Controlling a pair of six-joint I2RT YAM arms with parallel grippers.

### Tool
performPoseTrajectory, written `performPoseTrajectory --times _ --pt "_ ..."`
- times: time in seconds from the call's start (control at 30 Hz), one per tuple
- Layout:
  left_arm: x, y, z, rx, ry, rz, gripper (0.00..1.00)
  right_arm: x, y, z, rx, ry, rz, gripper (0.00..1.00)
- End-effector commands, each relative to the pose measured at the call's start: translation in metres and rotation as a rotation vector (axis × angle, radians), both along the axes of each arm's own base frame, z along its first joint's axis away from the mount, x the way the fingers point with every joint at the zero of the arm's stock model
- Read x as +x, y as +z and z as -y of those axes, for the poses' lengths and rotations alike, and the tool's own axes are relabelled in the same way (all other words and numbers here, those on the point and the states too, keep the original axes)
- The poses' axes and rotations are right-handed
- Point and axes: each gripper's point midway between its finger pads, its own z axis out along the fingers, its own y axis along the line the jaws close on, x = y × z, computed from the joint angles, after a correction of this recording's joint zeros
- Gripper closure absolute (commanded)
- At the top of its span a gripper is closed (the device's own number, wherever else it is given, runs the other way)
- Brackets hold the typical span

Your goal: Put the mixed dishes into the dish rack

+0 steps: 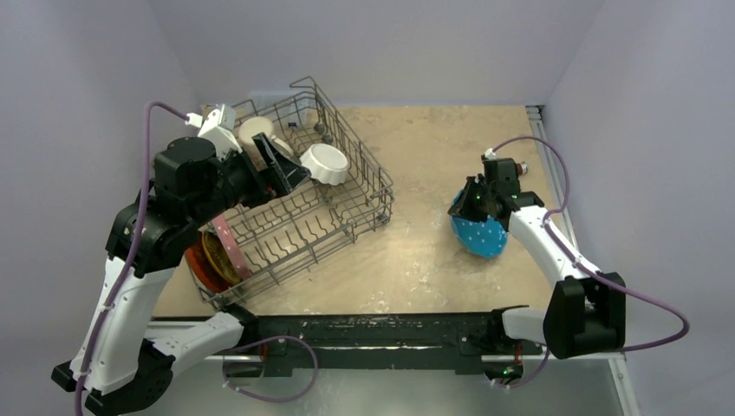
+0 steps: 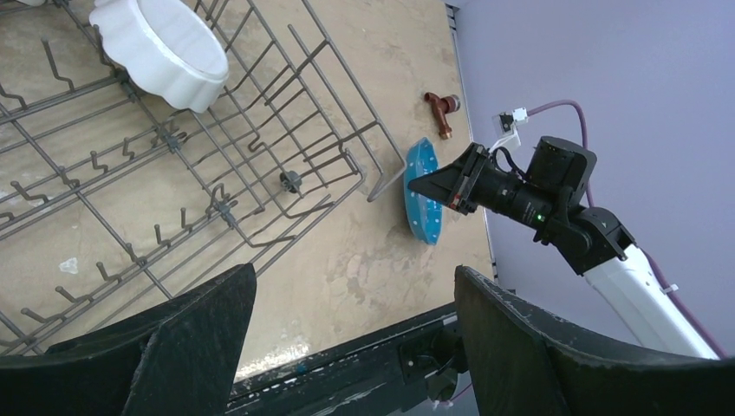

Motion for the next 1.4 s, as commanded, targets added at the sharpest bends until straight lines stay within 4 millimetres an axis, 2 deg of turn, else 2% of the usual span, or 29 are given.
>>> performPoseTrajectory --times 0.0,0.17,0.4,0.5,0.67,0.8,0.87,0.97,1.1,1.23,1.37 --pt "-0.001 0.009 0.002 -0.025 -0.015 0.026 0.17 0.017 0.049 -0.016 0.057 0.092 0.152 1.00" --pt "0.000 0.007 0.005 -0.023 -0.024 0.017 0.17 0.019 0.094 -0.021 0.111 0.074 0.257 1.00" --pt "0.002 0.006 0.011 -0.029 -0.044 0.007 0.17 0.023 0.129 -0.015 0.161 -0.034 0.321 1.00" --pt "0.002 0.003 0.010 -0.026 -0.044 -0.001 0.17 0.024 0.132 -0.007 0.134 -0.073 0.337 1.00" --pt "0.001 0.001 0.012 -0.028 -0.051 -0.012 0.17 0.024 0.124 0.003 0.059 -0.076 0.325 1.00" --pt "0.000 -0.001 0.014 -0.032 -0.064 -0.021 0.17 0.022 0.122 0.005 0.041 -0.070 0.314 1.00" --pt "-0.001 -0.003 0.023 -0.047 -0.106 -0.030 0.17 0.021 0.123 0.003 0.044 -0.059 0.314 1.00" --pt "-0.005 -0.004 0.050 -0.085 -0.246 -0.047 0.20 0.019 0.125 -0.001 0.075 -0.057 0.308 1.00" --pt "-0.015 -0.014 0.092 0.056 -0.417 0.007 0.19 0.015 0.130 -0.017 0.199 -0.064 0.271 1.00" --pt "-0.027 -0.038 0.138 0.179 -0.536 0.049 0.19 0.012 0.138 -0.026 0.309 -0.120 0.229 1.00" --pt "-0.029 -0.069 0.182 0.341 -0.586 0.200 0.17 0.011 0.153 -0.022 0.343 -0.193 0.240 1.00"
